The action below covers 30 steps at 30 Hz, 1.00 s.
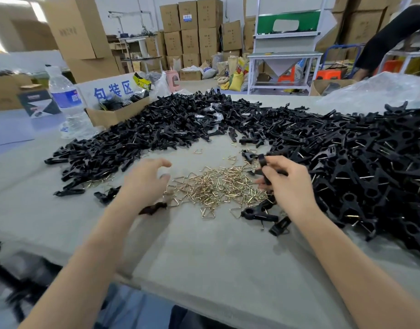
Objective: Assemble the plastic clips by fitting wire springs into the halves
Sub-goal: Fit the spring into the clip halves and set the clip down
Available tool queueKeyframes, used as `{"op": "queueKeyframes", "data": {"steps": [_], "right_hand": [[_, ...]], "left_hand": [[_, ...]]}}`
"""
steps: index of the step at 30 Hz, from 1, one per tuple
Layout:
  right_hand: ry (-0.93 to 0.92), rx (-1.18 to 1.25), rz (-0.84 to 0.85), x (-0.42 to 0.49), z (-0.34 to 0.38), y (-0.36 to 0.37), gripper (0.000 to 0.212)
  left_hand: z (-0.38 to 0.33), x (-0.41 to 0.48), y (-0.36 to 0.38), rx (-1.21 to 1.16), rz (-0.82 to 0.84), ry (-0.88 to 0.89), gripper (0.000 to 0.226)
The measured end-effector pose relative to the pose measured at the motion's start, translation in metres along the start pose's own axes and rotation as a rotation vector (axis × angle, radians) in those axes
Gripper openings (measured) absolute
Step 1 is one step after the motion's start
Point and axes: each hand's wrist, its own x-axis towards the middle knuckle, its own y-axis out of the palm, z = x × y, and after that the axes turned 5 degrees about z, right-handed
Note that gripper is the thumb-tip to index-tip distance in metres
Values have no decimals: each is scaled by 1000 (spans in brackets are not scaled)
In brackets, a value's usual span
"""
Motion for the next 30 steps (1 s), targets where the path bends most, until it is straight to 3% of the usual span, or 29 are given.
{"op": "queueKeyframes", "data": {"steps": [3, 10, 15, 17, 19, 22, 25, 30], "right_hand": [[-9, -88, -15, 0, -2, 3, 28], [-62, -135, -35, -5, 1, 2, 34], [-1, -43, -47, -2, -1, -1, 30], [39, 76, -40, -1, -1, -1, 31], [86, 196, -38, 0, 1, -2, 29], [143, 358, -45, 1, 4, -3, 27], [169, 469, -69, 1, 7, -3, 26], [208, 554, -30, 3, 6, -3, 21]], "left_hand": [[48, -9, -20, 221, 106, -217, 35], [53, -3, -24, 76, -167, -240, 21], [31, 20, -27, 113, -229, -197, 23], [11, 26, -27, -19, -257, -93, 18], [-20, 27, -23, -281, -185, 14, 5], [-71, 22, -3, -729, 47, 94, 16], [-106, 13, 30, -1022, 107, 168, 19], [-116, 3, 63, -1351, 182, 198, 8]]}}
